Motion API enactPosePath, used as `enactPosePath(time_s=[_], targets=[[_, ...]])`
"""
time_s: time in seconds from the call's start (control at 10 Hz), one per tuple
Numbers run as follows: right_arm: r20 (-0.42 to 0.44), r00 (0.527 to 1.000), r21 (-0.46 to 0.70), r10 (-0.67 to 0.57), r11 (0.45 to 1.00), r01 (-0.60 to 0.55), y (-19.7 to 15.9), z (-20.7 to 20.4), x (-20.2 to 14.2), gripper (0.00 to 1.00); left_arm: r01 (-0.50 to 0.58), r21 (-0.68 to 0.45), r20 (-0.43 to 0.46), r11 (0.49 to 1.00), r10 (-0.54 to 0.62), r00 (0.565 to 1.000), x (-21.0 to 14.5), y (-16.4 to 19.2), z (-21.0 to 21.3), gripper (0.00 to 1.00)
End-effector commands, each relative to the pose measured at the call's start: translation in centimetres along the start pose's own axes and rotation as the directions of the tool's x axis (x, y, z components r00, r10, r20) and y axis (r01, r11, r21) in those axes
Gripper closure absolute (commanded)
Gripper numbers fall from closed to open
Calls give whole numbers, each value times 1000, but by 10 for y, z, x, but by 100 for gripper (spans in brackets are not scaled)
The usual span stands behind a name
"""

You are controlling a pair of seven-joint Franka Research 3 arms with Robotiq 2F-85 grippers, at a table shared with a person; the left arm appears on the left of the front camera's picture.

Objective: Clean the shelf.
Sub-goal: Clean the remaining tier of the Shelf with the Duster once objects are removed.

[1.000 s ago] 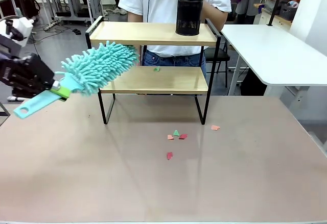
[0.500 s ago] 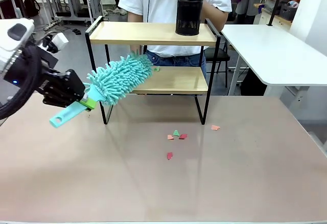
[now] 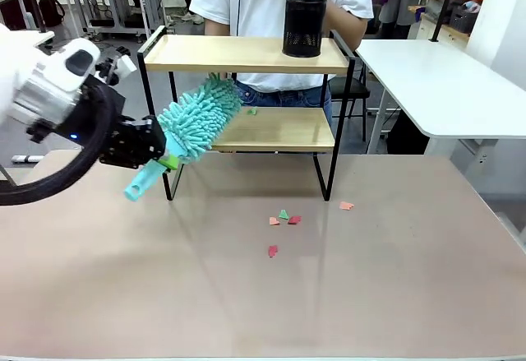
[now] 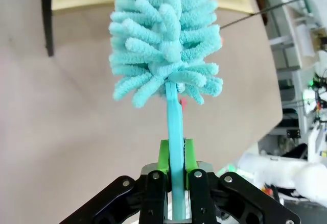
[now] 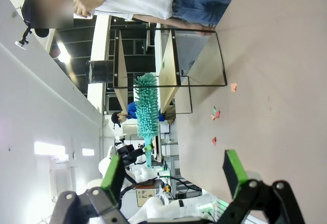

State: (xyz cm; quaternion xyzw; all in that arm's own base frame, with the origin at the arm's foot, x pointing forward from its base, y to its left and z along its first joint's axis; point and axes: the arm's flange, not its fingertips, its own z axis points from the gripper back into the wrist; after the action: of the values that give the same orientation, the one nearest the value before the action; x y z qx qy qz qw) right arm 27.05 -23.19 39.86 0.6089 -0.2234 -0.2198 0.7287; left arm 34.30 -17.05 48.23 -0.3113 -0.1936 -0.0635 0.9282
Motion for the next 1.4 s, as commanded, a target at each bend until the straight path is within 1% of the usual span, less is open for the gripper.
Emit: enactPosePath(time_s=[0.0, 0.2, 0.5, 0.6, 0.8, 0.9, 1.1, 1.2, 1.3], targets=[[-4, 1000, 7, 14, 1000, -14, 2, 0, 0, 0, -32, 59, 47, 998, 29, 998, 20, -9, -30, 88], [-4, 1000, 7, 14, 1000, -14, 2, 0, 0, 0, -11, 67, 33, 998, 9, 999, 37, -19, -48, 88], [-4, 1000, 7, 14, 1000, -14, 2, 0, 0, 0, -43, 107, 21, 993, 41, 999, 55, -26, -62, 88], [-4, 1000, 7, 14, 1000, -14, 2, 0, 0, 0, -62, 134, 31, 989, 58, 998, 60, -27, -68, 88], [-4, 1000, 7, 14, 1000, -14, 2, 0, 0, 0, -69, 143, 20, 987, 67, 998, 64, -30, -73, 88], [-4, 1000, 7, 14, 1000, -14, 2, 0, 0, 0, -52, 120, -19, 991, 55, 998, 64, -31, -74, 88], [-4, 1000, 7, 14, 1000, -14, 2, 0, 0, 0, 13, 54, -102, 998, -7, 995, 62, -31, -70, 88], [-4, 1000, 7, 14, 1000, -14, 2, 0, 0, 0, 52, 32, -117, 998, -48, 992, 60, -30, -68, 88], [-4, 1000, 7, 14, 1000, -14, 2, 0, 0, 0, 114, 9, -155, 993, -111, 982, 57, -31, -65, 88]])
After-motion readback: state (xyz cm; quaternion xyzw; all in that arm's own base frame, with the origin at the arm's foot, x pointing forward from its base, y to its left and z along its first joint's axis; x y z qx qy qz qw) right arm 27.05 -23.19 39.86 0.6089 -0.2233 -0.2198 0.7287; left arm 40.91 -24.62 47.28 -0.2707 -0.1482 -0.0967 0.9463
